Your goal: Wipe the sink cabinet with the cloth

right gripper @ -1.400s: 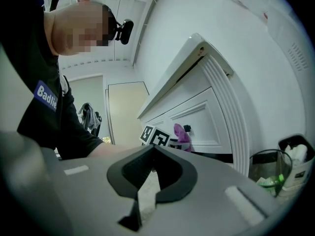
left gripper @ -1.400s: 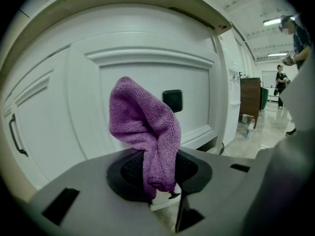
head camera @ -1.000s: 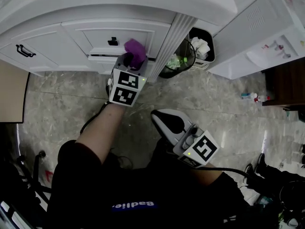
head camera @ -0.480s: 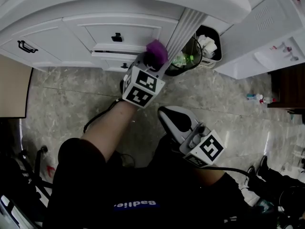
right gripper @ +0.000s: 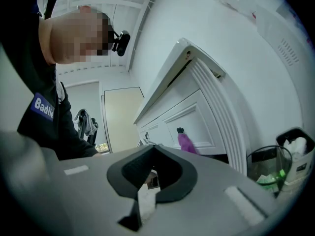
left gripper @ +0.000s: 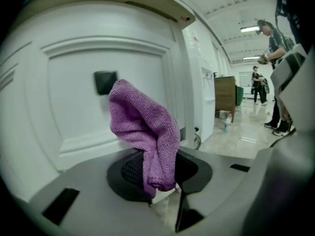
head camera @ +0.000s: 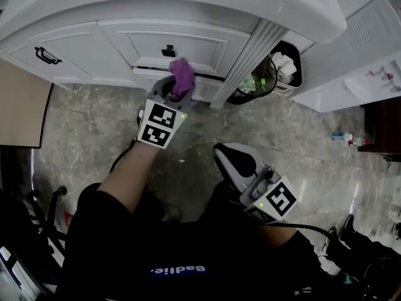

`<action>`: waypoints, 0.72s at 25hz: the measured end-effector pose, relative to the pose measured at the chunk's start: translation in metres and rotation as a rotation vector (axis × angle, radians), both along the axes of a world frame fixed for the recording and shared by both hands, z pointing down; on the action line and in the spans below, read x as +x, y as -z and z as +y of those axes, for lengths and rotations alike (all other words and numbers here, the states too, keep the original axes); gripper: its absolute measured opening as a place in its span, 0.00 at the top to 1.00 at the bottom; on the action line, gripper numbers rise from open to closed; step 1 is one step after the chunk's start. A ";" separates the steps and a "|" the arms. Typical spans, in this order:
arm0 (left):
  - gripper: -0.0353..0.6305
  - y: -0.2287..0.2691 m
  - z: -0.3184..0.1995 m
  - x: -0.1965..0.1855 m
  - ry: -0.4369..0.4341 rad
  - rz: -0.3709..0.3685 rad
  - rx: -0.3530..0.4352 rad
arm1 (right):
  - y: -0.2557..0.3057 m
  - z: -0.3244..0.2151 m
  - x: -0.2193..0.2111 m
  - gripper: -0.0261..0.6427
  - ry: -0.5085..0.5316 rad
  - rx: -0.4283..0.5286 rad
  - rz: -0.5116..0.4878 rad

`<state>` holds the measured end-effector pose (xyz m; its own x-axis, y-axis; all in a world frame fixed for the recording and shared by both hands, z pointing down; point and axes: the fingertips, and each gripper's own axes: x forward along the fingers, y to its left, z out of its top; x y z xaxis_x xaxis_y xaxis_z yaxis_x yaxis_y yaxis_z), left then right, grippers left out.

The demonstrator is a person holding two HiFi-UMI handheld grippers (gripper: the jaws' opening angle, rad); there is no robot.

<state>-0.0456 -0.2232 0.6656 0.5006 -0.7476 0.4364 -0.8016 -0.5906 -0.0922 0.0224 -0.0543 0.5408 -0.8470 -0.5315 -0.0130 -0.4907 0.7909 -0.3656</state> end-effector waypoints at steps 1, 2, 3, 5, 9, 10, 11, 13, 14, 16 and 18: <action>0.79 -0.010 -0.001 -0.023 0.053 -0.007 -0.021 | -0.001 0.001 -0.002 0.96 0.006 -0.003 0.004; 0.79 -0.019 -0.003 -0.044 0.105 -0.010 -0.044 | -0.001 0.001 -0.003 0.96 0.013 -0.004 0.008; 0.79 -0.028 -0.004 -0.065 0.155 -0.008 -0.065 | -0.001 0.000 -0.004 0.96 0.016 -0.005 0.008; 0.79 -0.041 -0.007 -0.101 0.243 -0.005 -0.097 | 0.000 -0.002 -0.005 0.96 0.016 -0.005 0.004; 0.79 -0.061 -0.015 -0.147 0.356 -0.022 -0.141 | -0.003 0.005 -0.005 0.96 0.026 0.004 0.015; 0.79 -0.065 -0.017 -0.151 0.369 -0.026 -0.148 | -0.003 0.006 -0.005 0.96 0.026 0.003 0.018; 0.79 -0.067 -0.019 -0.152 0.374 -0.027 -0.152 | -0.003 0.006 -0.004 0.96 0.025 0.001 0.021; 0.79 -0.068 -0.020 -0.141 0.360 -0.031 -0.154 | -0.004 0.006 -0.001 0.96 0.016 0.000 0.031; 0.79 -0.068 -0.020 -0.131 0.338 -0.034 -0.159 | -0.004 0.006 0.001 0.96 0.011 0.000 0.036; 0.79 -0.069 -0.017 -0.104 0.273 -0.039 -0.166 | -0.004 0.006 0.003 0.96 0.006 -0.002 0.039; 0.79 -0.069 -0.015 -0.073 0.203 -0.048 -0.167 | -0.003 0.007 0.003 0.96 0.003 -0.004 0.037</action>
<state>-0.1189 -0.2379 0.7347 0.3239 -0.7464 0.5813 -0.9022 -0.4287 -0.0477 0.0251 -0.0471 0.5440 -0.8485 -0.5288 0.0202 -0.5013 0.7910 -0.3508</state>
